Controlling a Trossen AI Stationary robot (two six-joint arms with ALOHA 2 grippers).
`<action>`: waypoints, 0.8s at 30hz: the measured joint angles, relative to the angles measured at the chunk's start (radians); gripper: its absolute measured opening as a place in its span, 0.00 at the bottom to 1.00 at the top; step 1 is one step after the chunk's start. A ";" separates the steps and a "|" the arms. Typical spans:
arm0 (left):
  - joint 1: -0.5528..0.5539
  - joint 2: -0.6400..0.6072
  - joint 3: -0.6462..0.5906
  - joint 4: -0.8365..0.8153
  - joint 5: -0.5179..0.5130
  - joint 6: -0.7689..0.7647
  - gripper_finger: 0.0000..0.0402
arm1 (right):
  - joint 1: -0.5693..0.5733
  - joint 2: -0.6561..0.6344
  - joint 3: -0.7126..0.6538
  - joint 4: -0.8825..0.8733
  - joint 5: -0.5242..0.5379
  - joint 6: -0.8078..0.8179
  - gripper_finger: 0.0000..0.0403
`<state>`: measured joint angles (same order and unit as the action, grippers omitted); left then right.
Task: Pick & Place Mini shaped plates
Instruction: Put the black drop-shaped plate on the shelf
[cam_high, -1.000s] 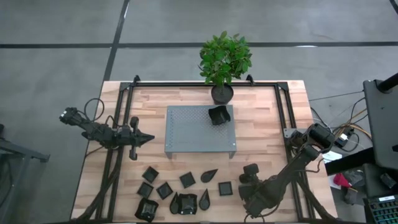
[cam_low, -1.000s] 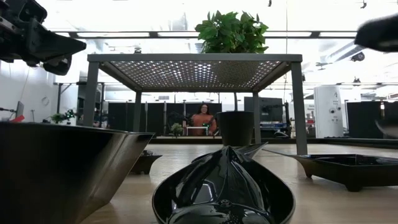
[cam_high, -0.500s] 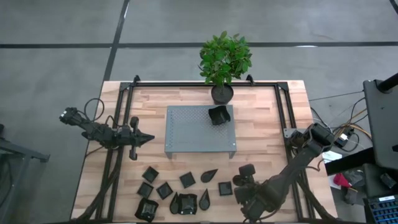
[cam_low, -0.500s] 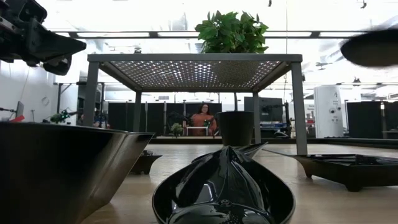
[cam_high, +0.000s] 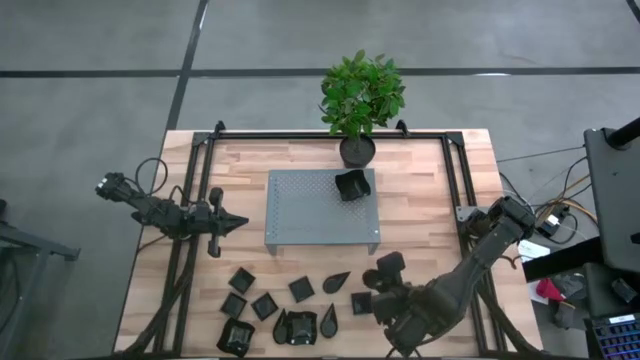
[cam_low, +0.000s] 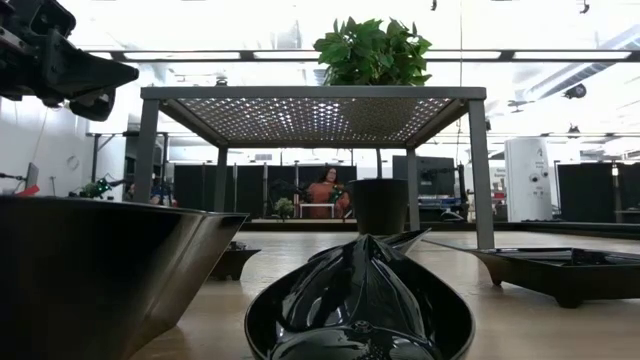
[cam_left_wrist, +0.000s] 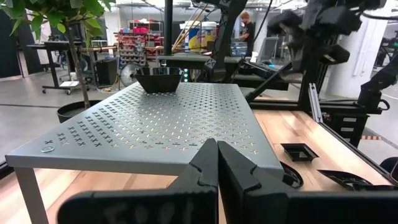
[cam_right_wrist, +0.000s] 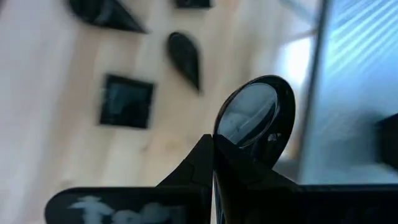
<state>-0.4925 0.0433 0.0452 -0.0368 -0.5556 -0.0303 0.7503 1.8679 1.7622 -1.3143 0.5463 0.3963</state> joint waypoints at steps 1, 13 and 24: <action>0.000 0.000 0.000 0.000 0.000 0.000 0.00 | -0.010 0.000 0.007 0.000 0.022 -0.030 0.02; 0.000 0.000 0.000 0.000 0.000 0.000 0.00 | -0.241 0.000 0.018 -0.006 0.112 -0.199 0.02; 0.000 0.000 0.000 0.000 0.000 0.000 0.00 | -0.362 0.000 0.016 0.017 0.046 -0.333 0.02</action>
<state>-0.4923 0.0431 0.0452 -0.0372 -0.5555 -0.0299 0.3885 1.8679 1.7780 -1.2974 0.5919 0.0632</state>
